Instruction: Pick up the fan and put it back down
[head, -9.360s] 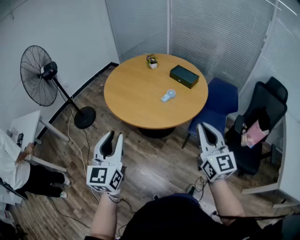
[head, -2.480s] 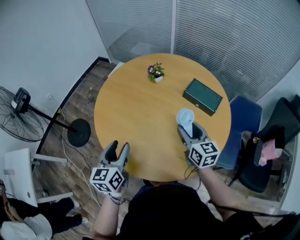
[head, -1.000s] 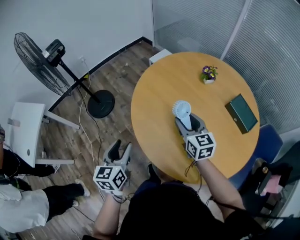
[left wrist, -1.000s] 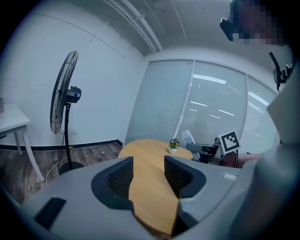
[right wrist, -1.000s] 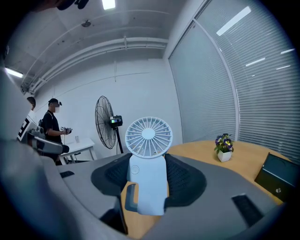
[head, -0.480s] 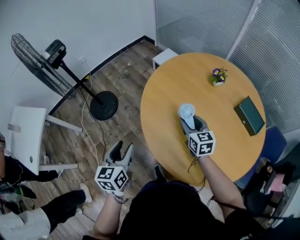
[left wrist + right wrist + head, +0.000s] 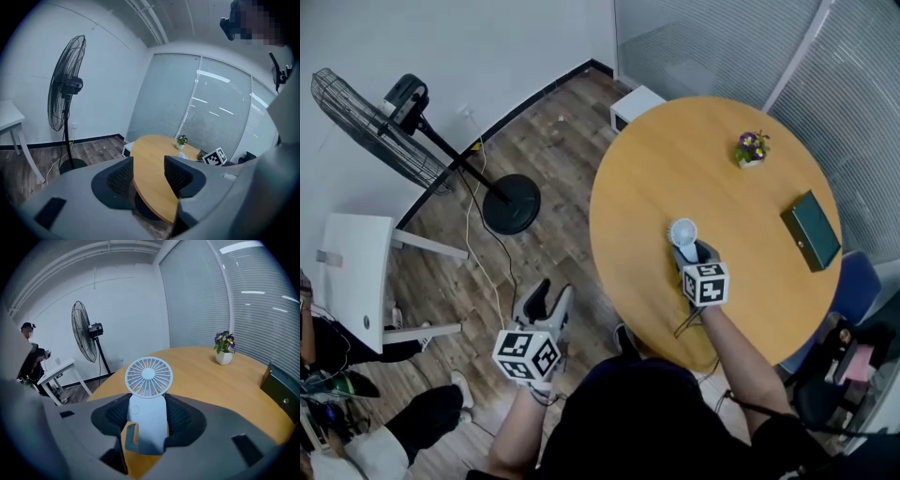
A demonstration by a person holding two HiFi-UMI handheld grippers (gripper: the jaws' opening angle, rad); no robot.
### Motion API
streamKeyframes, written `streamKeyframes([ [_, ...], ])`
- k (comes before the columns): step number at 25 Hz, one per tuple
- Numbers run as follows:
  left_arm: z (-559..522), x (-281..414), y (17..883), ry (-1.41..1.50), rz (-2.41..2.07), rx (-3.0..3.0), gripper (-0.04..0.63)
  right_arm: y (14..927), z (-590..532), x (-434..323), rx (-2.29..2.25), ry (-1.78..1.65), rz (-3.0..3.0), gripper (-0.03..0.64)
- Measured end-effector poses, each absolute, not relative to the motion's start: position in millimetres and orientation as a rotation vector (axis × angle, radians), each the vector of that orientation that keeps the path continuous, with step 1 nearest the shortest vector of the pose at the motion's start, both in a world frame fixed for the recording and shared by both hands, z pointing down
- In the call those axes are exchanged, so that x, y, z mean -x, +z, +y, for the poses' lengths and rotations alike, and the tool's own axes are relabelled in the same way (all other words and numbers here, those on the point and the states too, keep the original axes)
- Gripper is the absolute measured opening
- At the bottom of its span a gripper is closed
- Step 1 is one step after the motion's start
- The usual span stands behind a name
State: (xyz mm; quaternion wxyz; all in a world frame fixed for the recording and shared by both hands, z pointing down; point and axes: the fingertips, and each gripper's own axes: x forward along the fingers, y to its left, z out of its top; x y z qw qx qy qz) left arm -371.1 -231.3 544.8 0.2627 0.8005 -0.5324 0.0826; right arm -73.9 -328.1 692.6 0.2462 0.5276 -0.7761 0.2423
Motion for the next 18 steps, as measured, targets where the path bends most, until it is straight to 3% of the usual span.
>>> streamKeyframes([
  [18,-241,372,556,0.241,-1.421,-2.131,0.202,748,-328,79,-1.336,0.710,-1.999,0.222],
])
